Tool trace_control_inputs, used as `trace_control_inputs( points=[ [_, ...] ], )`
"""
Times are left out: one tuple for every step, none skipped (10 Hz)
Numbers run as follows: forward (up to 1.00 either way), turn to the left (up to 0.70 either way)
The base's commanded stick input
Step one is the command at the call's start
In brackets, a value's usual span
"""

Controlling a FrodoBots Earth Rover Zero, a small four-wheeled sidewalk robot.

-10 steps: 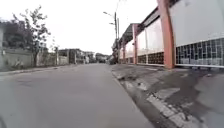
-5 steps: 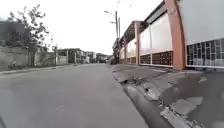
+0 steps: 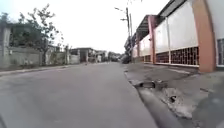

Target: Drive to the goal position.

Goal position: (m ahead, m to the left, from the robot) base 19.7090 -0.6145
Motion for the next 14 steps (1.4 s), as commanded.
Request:
trace_control_inputs(
  points=[
    [1.00,0.00],
    [1.00,0.00],
    [1.00,0.00],
    [1.00,0.01],
    [1.00,0.00],
    [1.00,0.00],
    [1.00,0.00],
    [1.00,0.00],
    [1.00,0.00],
    [1.00,0.00],
    [1.00,0.00],
    [1.00,0.00],
    [1.00,0.00],
    [1.00,0.00]
  ],
)
